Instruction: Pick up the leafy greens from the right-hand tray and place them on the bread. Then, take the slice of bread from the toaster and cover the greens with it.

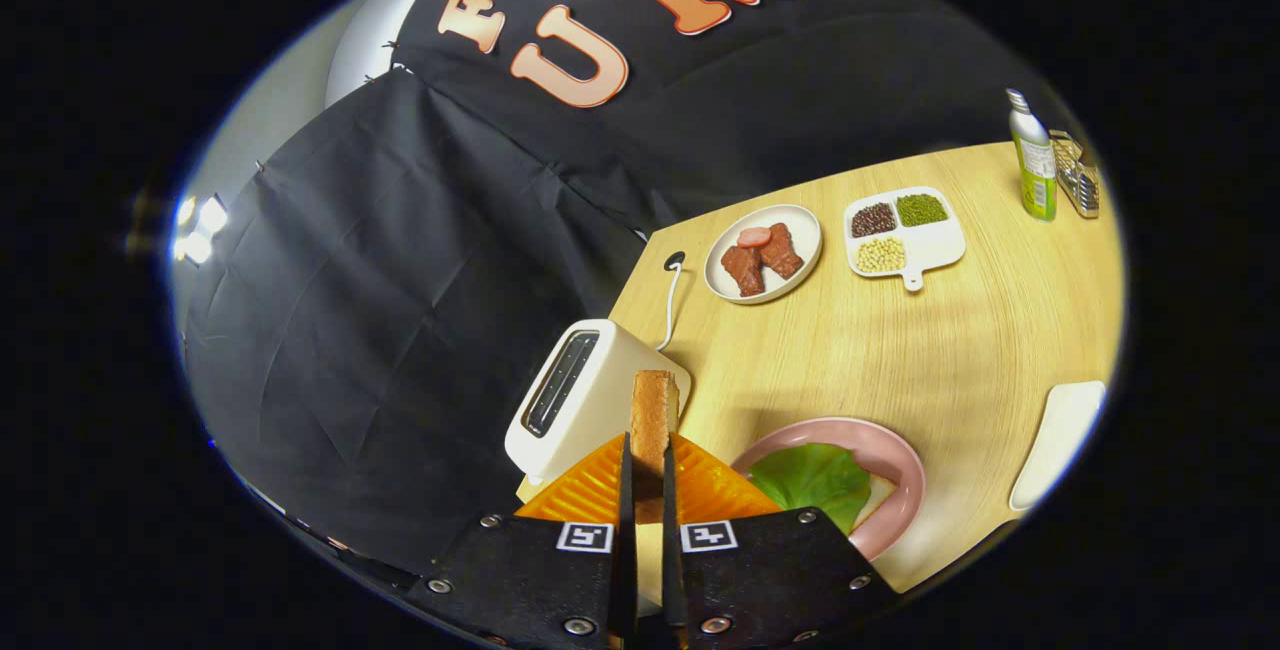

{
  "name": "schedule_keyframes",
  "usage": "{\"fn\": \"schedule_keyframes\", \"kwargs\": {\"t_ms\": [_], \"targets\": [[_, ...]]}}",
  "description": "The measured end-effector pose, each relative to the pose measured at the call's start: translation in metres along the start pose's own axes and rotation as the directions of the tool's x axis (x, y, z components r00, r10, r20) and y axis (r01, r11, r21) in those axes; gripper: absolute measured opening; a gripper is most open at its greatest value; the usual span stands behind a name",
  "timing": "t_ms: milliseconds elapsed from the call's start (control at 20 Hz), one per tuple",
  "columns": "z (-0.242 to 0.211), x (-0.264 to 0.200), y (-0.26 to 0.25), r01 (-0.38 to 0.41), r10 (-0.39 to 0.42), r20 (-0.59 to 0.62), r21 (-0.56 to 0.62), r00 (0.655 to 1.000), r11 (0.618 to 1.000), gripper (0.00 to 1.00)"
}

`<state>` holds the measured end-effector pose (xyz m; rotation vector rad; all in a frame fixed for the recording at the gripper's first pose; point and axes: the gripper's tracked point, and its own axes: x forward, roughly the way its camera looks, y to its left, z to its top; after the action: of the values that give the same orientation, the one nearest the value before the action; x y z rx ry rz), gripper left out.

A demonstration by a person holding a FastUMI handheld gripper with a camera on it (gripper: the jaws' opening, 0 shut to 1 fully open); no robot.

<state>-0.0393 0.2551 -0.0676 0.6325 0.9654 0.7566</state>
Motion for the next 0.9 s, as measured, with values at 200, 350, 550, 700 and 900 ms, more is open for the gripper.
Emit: {"fn": "schedule_keyframes", "kwargs": {"t_ms": [200, 350, 550, 700, 900], "targets": [[-0.006, -0.003, -0.016, 0.004, -0.004, 0.005, 0.035, 1.0, 0.999, 0.1], [-0.014, -0.003, -0.028, 0.008, -0.008, -0.004, 0.056, 1.0, 0.998, 0.1], [-0.033, 0.003, -0.042, 0.017, -0.015, -0.035, 0.077, 0.999, 0.997, 0.1], [-0.044, 0.004, -0.051, 0.023, -0.018, -0.049, 0.09, 0.999, 0.996, 0.1], [-0.059, 0.003, -0.061, 0.028, -0.021, -0.067, 0.096, 0.998, 0.995, 0.1]]}}
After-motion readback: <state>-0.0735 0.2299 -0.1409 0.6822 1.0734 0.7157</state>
